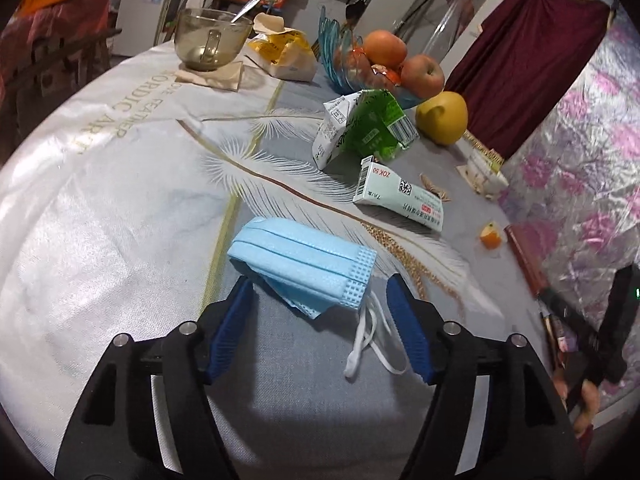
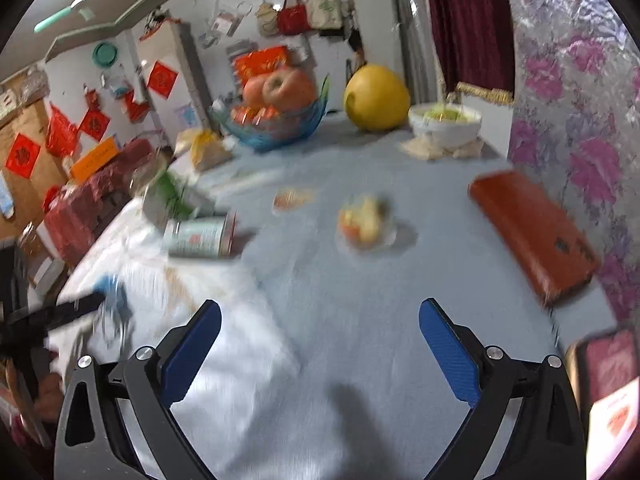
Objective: Collect trash
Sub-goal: 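Grasp the blue face mask with the left gripper while the right approaches the clear fruit cup, then lift the mask with the left gripper while the right grasps the clear fruit cup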
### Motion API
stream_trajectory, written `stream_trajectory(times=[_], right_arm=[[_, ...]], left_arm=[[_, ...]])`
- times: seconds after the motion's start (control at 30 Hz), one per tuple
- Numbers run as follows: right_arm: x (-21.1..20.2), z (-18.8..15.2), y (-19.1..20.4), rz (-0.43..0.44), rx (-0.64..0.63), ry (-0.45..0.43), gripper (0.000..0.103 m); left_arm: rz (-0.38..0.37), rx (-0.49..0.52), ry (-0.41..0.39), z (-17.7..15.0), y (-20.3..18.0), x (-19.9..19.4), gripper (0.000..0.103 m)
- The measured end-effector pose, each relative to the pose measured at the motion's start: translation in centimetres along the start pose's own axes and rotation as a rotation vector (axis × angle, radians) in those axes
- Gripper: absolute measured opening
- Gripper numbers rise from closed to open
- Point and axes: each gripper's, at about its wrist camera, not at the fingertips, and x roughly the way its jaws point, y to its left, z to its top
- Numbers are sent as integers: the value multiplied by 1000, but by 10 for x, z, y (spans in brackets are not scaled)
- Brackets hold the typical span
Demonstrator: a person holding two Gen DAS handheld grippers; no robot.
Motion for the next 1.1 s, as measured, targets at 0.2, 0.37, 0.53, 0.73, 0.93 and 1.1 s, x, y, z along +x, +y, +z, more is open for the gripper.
stream_trajectory(times=[0.2, 0.37, 0.53, 0.73, 0.93, 1.1], right_arm=[[49, 40, -1, -65, 11, 40, 97], [87, 46, -9, -122, 14, 95, 87], [106, 45, -18, -103, 43, 160, 64], [97, 45, -28, -13, 104, 113, 50], [97, 44, -16, 19, 68, 123, 50], [99, 41, -17, 42, 68, 144, 50]], left_arm=[[-24, -20, -5, 0, 2, -1, 71], [-59, -47, -10, 1, 7, -2, 74], [-51, -35, -10, 1, 5, -1, 75], [-39, -42, -17, 0, 5, -2, 79], [13, -39, -24, 1, -7, -1, 89], [107, -10, 16, 8, -27, 19, 88]])
